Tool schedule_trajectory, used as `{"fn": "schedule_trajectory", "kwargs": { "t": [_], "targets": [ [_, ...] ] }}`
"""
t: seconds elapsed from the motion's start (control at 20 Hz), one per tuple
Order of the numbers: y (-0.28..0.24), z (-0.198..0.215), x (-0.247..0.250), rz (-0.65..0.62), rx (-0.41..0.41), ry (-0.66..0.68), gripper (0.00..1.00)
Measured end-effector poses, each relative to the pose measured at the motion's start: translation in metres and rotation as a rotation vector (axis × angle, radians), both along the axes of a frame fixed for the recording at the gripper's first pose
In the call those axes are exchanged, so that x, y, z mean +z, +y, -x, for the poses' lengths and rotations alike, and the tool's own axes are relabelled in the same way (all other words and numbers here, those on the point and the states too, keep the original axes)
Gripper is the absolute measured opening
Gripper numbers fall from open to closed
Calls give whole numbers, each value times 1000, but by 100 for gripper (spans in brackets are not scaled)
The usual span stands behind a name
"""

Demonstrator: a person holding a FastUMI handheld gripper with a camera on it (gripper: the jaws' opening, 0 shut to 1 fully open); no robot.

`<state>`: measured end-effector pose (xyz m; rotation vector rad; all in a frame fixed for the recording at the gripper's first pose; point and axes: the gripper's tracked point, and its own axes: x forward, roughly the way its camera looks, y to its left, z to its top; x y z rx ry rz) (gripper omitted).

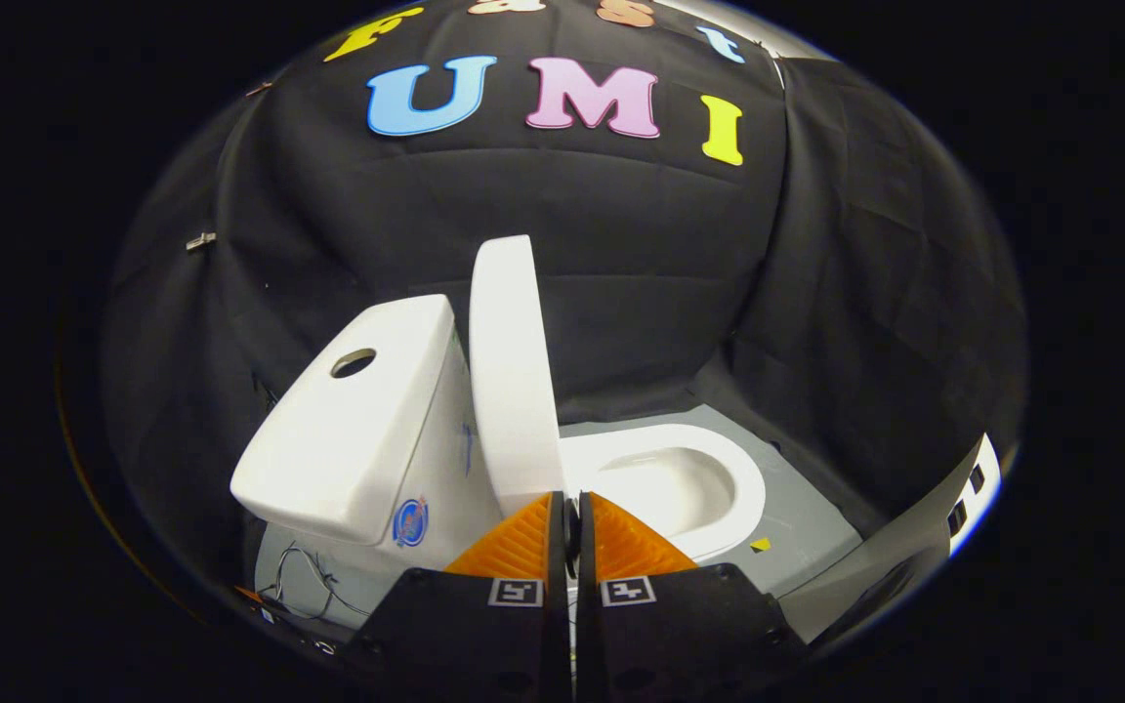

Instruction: Open the toilet lid.

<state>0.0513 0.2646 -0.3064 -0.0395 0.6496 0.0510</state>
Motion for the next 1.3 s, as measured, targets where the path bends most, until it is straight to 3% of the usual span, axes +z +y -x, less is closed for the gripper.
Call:
{"fn": "schedule_trajectory", "kwargs": {
  "t": [0.25,0.8,1.0,1.2,1.3],
  "targets": [
    [36,9,-3,19,59,-16,9],
    [47,10,-6,49,62,-44,9],
    [48,12,-10,50,86,-30,17],
    [48,19,-16,61,115,-13,53],
    [46,22,-15,63,121,-18,80]
  ]
}}
